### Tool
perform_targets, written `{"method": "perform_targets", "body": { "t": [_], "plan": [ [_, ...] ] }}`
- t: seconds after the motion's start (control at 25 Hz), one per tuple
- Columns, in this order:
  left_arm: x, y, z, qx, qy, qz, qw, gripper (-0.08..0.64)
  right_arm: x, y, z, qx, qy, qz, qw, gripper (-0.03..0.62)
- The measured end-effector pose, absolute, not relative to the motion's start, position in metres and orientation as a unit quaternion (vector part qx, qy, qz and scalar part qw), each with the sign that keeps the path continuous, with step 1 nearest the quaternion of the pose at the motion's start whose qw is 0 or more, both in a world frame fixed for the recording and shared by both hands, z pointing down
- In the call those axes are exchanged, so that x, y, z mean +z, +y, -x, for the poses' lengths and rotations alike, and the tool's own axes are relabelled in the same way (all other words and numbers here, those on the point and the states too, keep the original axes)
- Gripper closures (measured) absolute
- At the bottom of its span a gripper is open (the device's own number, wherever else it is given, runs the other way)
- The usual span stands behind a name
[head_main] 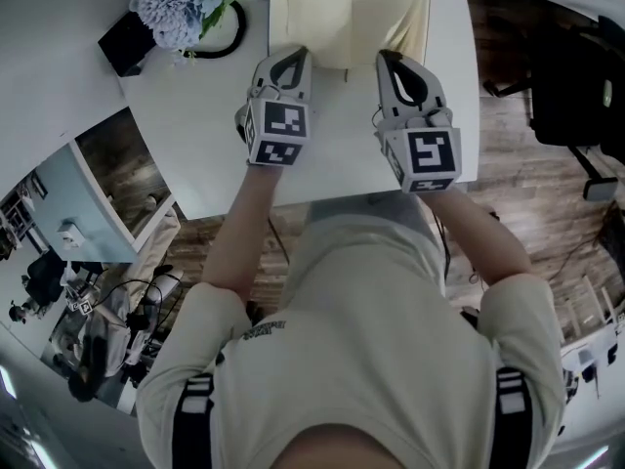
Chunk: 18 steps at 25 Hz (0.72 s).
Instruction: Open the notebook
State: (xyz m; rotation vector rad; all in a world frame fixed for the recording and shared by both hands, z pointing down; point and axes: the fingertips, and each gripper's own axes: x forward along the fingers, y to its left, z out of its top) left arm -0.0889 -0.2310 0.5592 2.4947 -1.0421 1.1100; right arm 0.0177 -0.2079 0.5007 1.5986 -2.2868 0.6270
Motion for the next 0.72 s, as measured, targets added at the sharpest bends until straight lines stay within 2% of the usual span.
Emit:
{"method": "perform_targets", "body": {
  "t": [0.12, 0.28, 0.52, 0.72],
  "plan": [
    [0.556, -0.231, 0.093, 0.373, -0.357, -0.849, 0.111, 0.548, 0.488, -0.215, 0.034, 0.176, -0.843, -0.490, 0.136, 0.589],
    [0.552, -0.233, 0.102, 0.367, -0.369, -0.846, 0.121, 0.548, 0.509, -0.213, 0.079, 0.203, -0.865, -0.436, 0.144, 0.589],
    [0.546, -0.235, 0.118, 0.355, -0.381, -0.843, 0.135, 0.548, 0.546, -0.213, 0.098, 0.256, -0.864, -0.405, 0.155, 0.589],
    [0.551, -0.235, 0.120, 0.347, -0.377, -0.845, 0.152, 0.548, 0.567, -0.215, 0.110, 0.319, -0.863, -0.368, 0.137, 0.578]
  ]
}}
